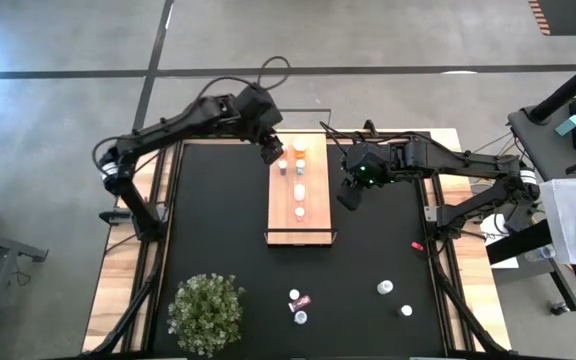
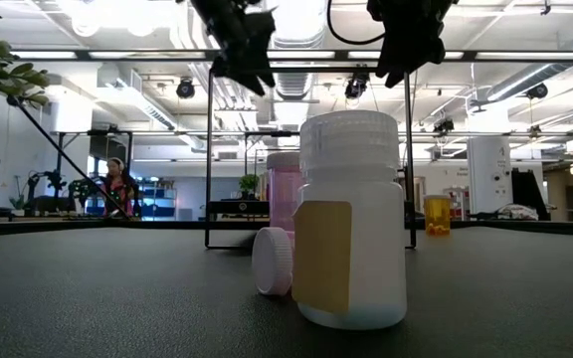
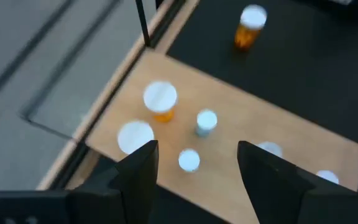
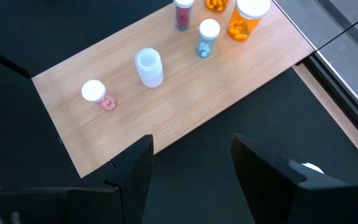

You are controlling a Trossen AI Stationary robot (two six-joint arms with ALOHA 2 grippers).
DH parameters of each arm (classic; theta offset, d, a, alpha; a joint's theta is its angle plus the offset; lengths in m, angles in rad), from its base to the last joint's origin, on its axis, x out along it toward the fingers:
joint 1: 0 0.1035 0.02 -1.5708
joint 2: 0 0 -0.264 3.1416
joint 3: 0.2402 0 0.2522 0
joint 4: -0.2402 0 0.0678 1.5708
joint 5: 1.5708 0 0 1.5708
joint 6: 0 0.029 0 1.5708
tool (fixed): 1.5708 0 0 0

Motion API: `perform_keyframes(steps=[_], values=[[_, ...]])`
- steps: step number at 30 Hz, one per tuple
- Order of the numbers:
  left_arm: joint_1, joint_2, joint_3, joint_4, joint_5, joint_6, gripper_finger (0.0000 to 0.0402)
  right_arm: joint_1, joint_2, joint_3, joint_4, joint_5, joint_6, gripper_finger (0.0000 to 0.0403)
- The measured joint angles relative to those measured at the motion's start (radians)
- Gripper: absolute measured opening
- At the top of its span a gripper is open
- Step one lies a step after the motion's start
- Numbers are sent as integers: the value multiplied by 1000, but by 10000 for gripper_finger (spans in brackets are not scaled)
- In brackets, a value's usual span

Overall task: Pick and place medicine bottles onto shelf by color
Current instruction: Put the orange pill bottle aligned with the orange pill bottle on the shelf

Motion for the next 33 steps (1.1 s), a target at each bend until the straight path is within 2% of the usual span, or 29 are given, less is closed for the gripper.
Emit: perform_keyframes(steps=[12,18,21,27,33], values=[[0,-103,-1,174,1,29,203,0,0,0,3,0,-3,206],[0,-136,3,219,4,24,203,-2,-3,0,67,0,-164,206],[0,-150,3,222,4,20,203,-2,-13,0,95,-4,-227,206],[0,-176,1,218,4,-27,202,-2,-37,0,104,-1,-230,206],[-3,-199,1,190,6,-79,202,-9,-39,0,118,-2,-303,206]])
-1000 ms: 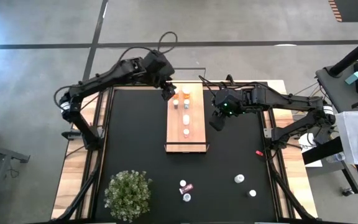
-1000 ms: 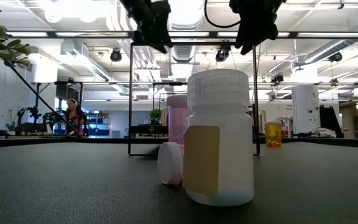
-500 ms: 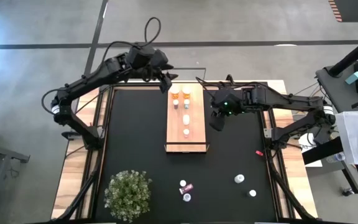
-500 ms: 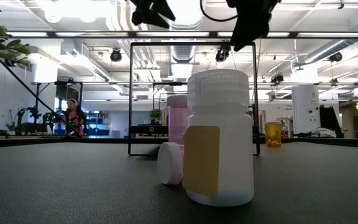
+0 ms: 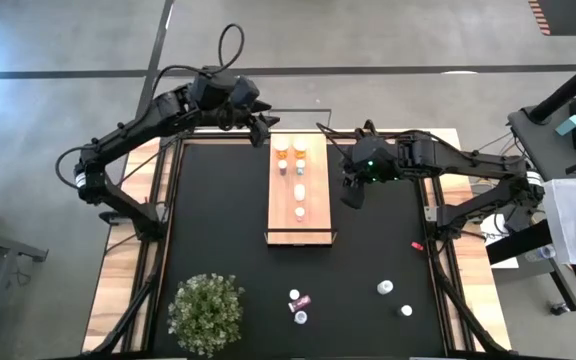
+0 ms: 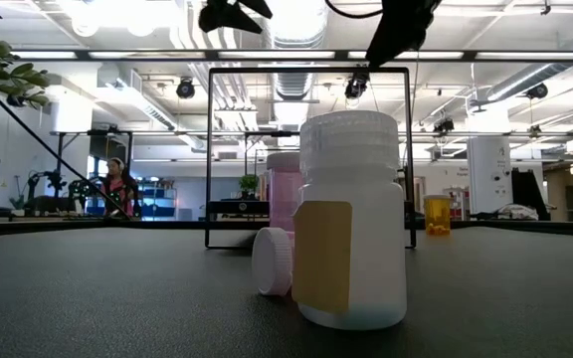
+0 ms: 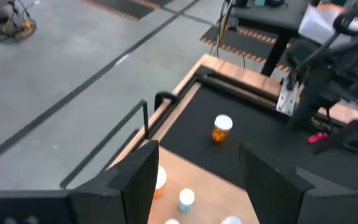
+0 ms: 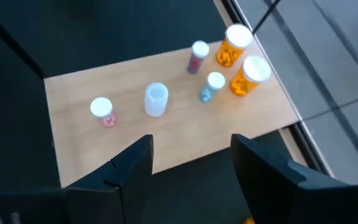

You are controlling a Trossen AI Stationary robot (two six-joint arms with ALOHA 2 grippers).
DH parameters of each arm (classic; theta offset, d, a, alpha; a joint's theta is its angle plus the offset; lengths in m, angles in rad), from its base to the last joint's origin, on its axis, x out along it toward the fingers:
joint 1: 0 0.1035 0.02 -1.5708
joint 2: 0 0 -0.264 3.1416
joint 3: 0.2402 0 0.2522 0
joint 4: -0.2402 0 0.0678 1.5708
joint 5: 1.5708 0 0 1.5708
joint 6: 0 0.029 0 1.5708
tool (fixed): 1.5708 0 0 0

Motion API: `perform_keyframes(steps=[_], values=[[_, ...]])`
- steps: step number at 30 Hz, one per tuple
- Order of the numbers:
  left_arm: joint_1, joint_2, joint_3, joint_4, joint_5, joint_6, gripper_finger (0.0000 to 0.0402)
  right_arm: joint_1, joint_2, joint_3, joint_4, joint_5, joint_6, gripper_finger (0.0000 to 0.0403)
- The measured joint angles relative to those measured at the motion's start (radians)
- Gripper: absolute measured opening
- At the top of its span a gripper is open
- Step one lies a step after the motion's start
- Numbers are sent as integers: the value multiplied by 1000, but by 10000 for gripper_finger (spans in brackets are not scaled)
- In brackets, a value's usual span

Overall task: Pick and place medicine bottles onto shelf by color
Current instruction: Put the orange pill bottle aligned with the orange pill bottle on the shelf

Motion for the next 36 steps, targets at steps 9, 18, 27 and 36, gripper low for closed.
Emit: perform_keyframes(steps=[9,18,27,36], values=[[-2,-57,-18,-130,0,-67,202,-63,-11,-8,-45,-2,147,206],[-5,-216,-169,-118,-40,-156,202,-154,-70,-61,-35,4,224,206],[-5,-393,-439,73,-89,-291,203,-299,-78,-189,-62,27,383,206],[-5,-475,-586,179,-90,-366,203,-407,-63,-325,-67,-54,529,206]])
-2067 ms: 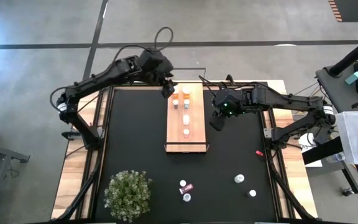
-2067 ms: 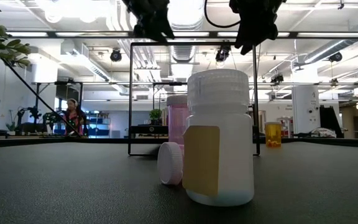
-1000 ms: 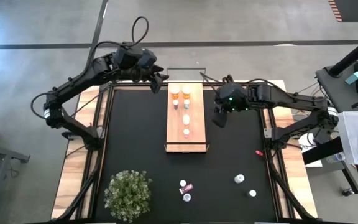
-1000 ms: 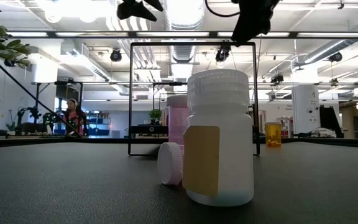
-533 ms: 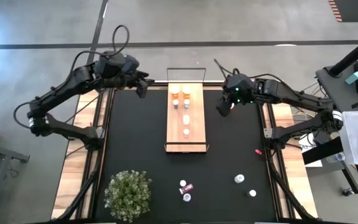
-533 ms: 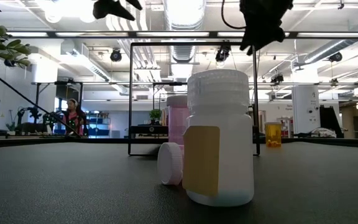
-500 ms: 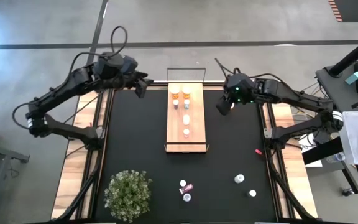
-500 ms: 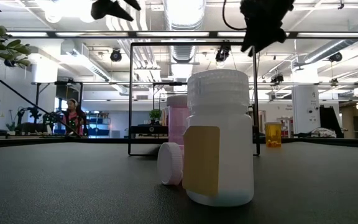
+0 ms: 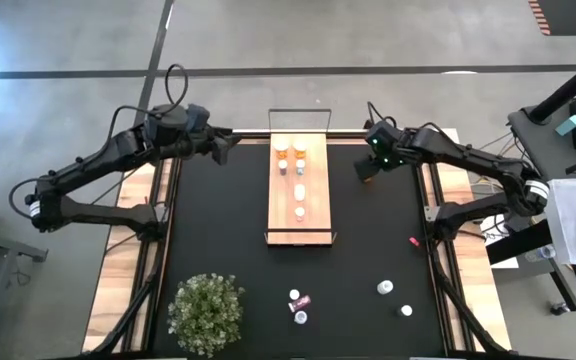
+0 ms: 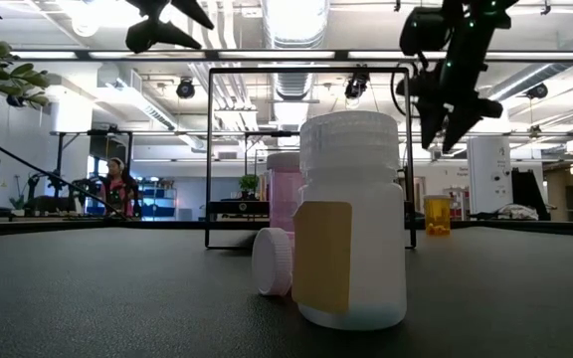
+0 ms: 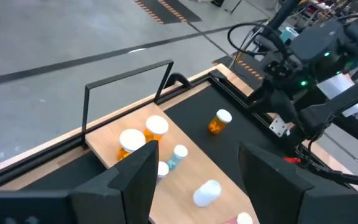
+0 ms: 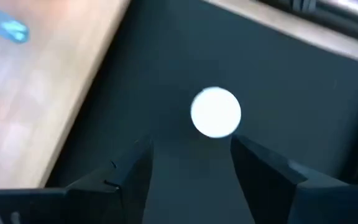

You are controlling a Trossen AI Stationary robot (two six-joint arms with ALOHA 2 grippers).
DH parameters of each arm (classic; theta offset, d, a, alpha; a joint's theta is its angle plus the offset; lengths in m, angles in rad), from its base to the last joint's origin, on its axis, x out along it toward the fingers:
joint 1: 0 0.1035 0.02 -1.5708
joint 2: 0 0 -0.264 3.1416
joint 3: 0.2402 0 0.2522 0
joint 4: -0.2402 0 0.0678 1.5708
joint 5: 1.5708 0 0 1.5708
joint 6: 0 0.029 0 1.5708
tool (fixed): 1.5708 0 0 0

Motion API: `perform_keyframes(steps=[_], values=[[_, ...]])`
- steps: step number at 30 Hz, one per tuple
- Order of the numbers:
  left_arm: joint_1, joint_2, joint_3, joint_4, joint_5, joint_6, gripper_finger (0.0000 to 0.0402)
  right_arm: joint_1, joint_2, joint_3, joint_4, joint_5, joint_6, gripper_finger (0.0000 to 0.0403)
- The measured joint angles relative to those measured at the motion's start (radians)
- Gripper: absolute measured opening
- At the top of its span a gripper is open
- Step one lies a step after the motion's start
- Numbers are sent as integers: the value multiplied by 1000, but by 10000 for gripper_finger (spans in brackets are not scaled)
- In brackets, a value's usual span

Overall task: Pick and place medicine bottles onto shelf by color
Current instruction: Put the orange pill bottle aligned with the orange pill bottle on the shelf

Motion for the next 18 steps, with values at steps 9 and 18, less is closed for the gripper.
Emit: perform_keyframes(steps=[9,18], values=[[0,-7,-3,3,0,0,203,-25,7,-48,2,-6,52,253],[0,-7,-3,0,0,0,203,-29,87,-75,98,8,52,290]])
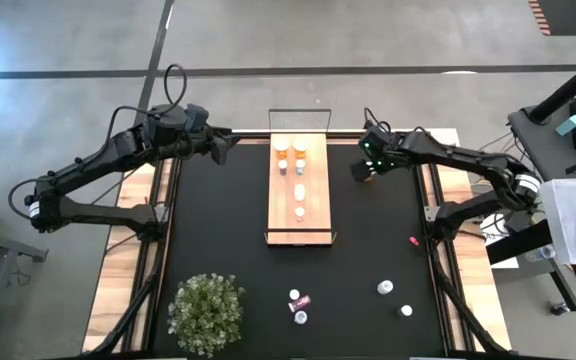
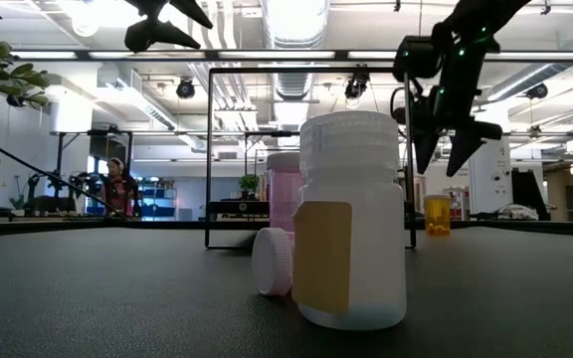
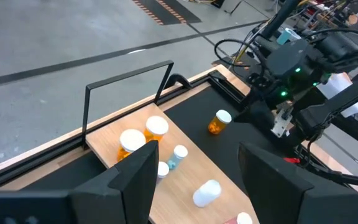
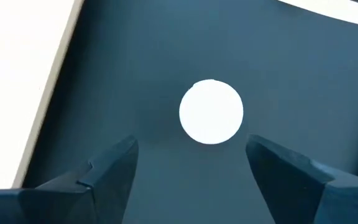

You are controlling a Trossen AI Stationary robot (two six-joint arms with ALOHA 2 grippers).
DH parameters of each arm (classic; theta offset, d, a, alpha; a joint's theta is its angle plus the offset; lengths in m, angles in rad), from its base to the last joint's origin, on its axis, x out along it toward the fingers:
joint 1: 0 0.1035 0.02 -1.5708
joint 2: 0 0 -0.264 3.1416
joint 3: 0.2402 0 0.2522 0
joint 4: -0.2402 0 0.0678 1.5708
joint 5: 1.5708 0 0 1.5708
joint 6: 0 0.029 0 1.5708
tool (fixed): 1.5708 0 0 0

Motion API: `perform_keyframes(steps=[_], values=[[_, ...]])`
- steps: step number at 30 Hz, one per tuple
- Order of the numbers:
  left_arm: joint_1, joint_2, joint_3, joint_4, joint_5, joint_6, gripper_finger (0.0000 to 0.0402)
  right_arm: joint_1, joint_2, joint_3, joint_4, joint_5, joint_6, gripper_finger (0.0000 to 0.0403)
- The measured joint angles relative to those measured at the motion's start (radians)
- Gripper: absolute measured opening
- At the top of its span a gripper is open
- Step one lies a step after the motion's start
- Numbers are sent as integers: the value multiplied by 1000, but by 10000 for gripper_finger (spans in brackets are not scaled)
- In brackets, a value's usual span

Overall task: Pick and place medicine bottles onto shelf by color
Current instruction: Put the orange pill bottle aligned with the orange pill bottle on the shelf

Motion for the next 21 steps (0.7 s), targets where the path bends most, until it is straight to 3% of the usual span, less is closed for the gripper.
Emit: perform_keyframes(steps=[21], values=[[0,1,0,-7,6,1,203,-52,145,-1,59,23,-56,288]])
